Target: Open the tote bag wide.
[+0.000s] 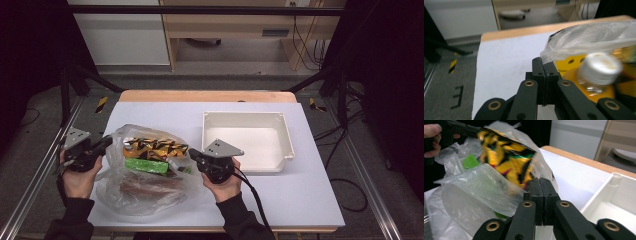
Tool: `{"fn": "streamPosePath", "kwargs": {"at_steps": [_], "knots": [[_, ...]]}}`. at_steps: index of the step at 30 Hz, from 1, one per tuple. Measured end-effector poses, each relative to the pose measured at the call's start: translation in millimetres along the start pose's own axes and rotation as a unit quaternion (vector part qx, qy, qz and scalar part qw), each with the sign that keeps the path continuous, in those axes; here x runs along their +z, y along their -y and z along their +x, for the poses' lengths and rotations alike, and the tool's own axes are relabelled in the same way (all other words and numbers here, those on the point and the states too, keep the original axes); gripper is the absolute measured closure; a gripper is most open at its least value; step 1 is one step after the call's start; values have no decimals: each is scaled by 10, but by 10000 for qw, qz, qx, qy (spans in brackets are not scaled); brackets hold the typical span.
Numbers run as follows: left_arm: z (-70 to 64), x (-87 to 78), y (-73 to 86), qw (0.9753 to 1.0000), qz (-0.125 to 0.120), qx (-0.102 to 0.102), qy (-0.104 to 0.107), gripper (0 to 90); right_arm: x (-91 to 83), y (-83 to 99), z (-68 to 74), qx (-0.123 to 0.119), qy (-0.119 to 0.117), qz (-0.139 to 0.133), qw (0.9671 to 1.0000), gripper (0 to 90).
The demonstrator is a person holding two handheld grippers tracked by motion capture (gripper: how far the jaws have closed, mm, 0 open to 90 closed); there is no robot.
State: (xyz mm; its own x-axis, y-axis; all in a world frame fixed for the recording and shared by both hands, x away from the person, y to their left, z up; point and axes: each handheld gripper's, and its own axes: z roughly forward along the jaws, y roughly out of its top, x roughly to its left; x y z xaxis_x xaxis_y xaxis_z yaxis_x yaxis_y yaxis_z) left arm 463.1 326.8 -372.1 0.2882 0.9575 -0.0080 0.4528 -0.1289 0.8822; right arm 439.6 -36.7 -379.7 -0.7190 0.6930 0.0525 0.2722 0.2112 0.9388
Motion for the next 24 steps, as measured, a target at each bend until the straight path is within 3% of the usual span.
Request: {"fn": "streamPosePath", "kwargs": {"at_steps": [4,6,7,8,13,17,18,22,23,24], "knots": [[79,265,167,9981,556,-202,154,894,112,69,-12,-54,168,311,9994,900],[114,343,360,9964,780,-243,227,892,201,174,-8,-103,203,624,9978,900],[114,343,360,9964,780,-243,227,892,201,174,-8,-103,203,624,9978,900],[132,354,423,9958,841,-251,252,890,259,258,-4,-163,249,836,9961,897],[188,410,704,9931,1045,-335,411,881,368,402,-8,-181,283,1083,9935,895],[144,516,900,9906,1282,-211,434,849,442,494,-5,-284,408,1222,9913,890],[163,525,938,9907,1211,-350,508,837,470,535,-10,-275,426,1287,9904,879],[197,484,929,9912,1180,-397,442,752,467,571,-10,-307,413,1276,9905,825],[214,455,924,9914,1140,-448,455,712,449,563,-14,-310,400,1247,9909,790],[244,363,902,9933,941,-539,412,658,377,523,-29,-244,335,1082,9933,736]]}}
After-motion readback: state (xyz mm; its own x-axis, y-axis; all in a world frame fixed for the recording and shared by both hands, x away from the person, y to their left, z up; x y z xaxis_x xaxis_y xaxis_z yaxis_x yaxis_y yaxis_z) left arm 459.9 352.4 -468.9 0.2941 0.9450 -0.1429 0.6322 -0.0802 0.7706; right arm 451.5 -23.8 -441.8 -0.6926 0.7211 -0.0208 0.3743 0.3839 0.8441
